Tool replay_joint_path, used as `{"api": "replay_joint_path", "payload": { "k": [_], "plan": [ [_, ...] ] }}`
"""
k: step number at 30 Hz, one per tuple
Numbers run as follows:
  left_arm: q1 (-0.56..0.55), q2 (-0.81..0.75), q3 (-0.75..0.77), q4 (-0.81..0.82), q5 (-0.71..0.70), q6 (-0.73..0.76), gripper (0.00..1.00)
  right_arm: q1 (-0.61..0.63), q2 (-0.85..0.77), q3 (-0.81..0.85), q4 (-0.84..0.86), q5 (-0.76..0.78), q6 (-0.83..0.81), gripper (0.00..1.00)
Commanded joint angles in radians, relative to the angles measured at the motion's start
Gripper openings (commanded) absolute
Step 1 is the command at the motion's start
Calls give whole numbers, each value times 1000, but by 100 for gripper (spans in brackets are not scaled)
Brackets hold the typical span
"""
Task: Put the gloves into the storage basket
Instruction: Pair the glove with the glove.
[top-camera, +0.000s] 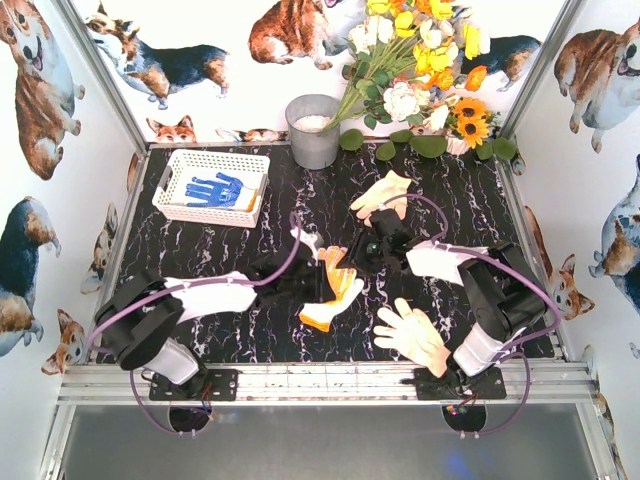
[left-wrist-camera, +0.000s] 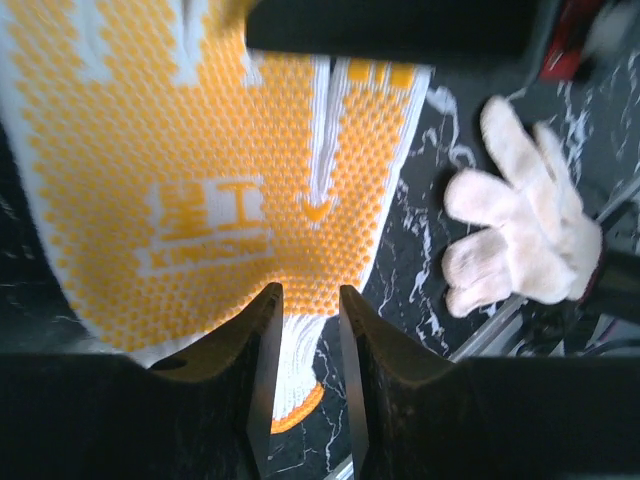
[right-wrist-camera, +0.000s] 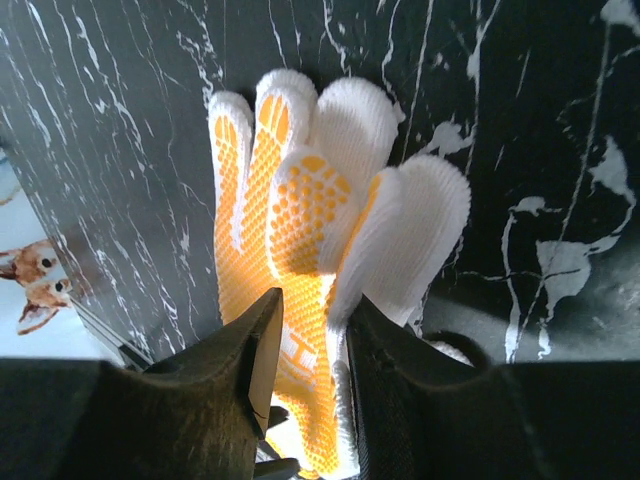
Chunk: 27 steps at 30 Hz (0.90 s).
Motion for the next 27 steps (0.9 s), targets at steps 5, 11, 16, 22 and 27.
{"api": "replay_joint_path", "payload": {
  "k": [5,11,16,22,27],
  "plan": [
    [-22,105,-70,79,65,-8,20,-31,38,17,153,-55,29,37],
    [-22,114,-83,76,95,-4,20,-63,93,20,285,-122,98,38],
    [-25,107,-90,77,86,-10,20,-86,121,71,299,-141,94,38],
    [-25,92,-107,74,66,-24,20,-128,151,107,343,-194,107,38],
    [-25,72,-121,75,49,-37,20,-170,160,128,368,-230,118,38]
  ]
}}
